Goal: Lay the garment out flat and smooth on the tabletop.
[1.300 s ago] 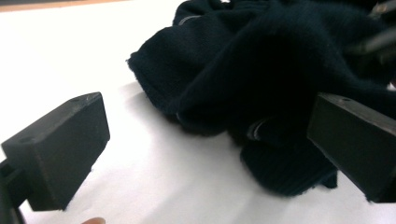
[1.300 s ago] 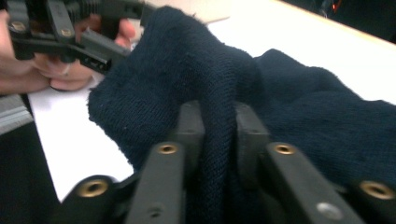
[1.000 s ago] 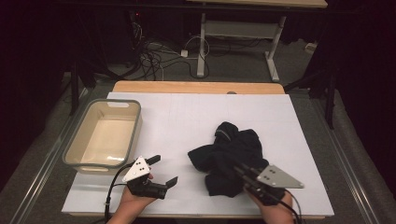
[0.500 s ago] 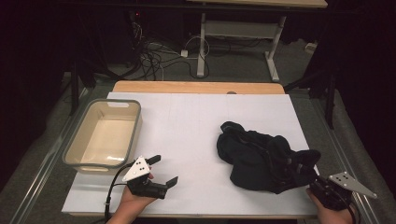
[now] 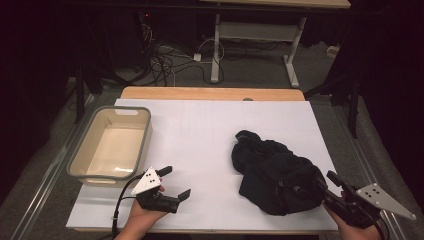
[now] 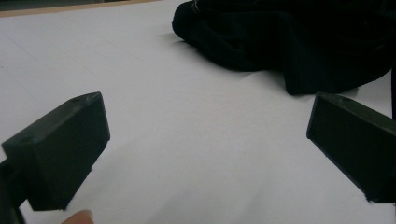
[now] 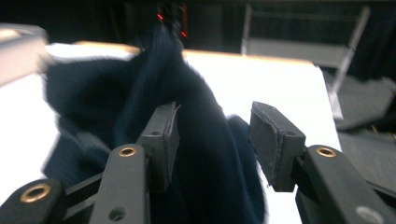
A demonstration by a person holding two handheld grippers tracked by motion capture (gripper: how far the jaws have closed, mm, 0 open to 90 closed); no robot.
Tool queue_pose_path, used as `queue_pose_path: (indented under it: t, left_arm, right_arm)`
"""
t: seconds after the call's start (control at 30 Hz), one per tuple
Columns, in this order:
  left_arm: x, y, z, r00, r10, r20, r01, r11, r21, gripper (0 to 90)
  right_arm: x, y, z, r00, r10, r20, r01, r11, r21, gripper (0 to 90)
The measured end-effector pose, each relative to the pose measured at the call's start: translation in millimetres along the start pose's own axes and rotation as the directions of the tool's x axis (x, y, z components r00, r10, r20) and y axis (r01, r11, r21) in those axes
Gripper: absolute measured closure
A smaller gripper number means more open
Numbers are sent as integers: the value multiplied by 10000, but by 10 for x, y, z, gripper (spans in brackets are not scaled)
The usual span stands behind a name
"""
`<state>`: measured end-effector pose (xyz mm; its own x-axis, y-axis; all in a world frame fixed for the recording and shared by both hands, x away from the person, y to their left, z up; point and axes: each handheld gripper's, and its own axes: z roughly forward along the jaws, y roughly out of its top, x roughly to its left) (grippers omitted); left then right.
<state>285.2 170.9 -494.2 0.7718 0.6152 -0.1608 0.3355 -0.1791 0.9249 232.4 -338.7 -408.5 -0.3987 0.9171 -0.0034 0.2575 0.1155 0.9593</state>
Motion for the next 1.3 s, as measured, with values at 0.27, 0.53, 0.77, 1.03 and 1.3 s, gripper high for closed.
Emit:
queue_pose_path:
  t: [0.27,0.53,0.77,1.03,1.3]
  left_arm:
    - [-2,0,2,10000,14,-8,-14,10000,4,0]
    - [-9,-2,1,10000,91,-22,-91,10000,-27,0]
    - [-6,0,3,10000,68,-7,-68,10000,-5,0]
    - [-9,-2,1,10000,90,-19,-90,10000,-20,0]
    - [-10,-2,3,10000,69,-55,-69,10000,-19,0]
  right_arm:
    - [532,255,-25,9838,-1397,-1121,1346,9895,-520,525]
    - [847,153,201,9568,-2126,-1983,2218,9748,251,518]
    - [895,-142,513,9509,-2239,-2136,2632,9482,1779,463]
    - [671,-297,622,9748,-2133,-645,2227,9449,2399,344]
    - [123,-384,499,9978,-566,357,446,9602,2756,227]
